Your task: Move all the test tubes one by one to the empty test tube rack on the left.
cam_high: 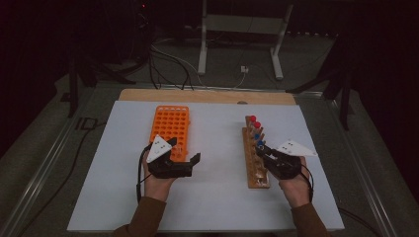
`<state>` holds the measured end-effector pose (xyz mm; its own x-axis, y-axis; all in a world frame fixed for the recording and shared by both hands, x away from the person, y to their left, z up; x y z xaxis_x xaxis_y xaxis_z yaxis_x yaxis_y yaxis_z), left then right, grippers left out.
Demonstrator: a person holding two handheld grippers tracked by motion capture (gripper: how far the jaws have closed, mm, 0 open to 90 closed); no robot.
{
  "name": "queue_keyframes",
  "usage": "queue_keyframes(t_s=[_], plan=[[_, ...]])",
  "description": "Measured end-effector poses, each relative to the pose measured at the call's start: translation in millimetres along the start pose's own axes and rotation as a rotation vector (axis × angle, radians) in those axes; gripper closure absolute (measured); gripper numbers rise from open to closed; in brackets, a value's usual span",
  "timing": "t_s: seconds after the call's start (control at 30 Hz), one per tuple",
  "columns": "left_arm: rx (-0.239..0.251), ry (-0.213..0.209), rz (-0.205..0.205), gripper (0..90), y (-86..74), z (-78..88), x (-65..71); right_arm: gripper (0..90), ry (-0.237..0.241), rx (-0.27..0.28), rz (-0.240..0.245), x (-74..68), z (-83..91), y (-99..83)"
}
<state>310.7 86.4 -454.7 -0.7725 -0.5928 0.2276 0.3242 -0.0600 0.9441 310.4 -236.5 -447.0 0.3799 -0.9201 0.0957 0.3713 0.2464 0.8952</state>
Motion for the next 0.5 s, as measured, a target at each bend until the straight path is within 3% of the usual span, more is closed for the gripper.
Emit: queue_keyframes(t_s=[0.3,0.4,0.5], plan=[[-0.019,-0.045,-0.059,1.7,8.7,-23.7,22.5,76.4,-0.003,0.060,-0.031,3.7,19.0,17.0],[-0.023,-0.061,-0.069,1.8,8.9,-30.8,29.4,76.4,0.027,0.076,-0.055,1.5,22.8,20.7],[-0.026,-0.078,-0.083,3.4,10.0,-37.8,36.1,76.4,0.047,0.070,-0.048,-3.6,22.4,21.2]])
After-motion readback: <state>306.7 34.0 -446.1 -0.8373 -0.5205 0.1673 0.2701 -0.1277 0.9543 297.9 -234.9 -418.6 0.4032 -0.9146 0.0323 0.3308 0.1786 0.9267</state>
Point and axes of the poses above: each handheld gripper's, and its own axes: z roughly backward along the jaws, y roughly out of its top, x roughly to its right, the point moved 3 cm from there along -z, roughly forward along the jaws, and after that the axes turned 12 degrees about -y, right-handed, at the moved point
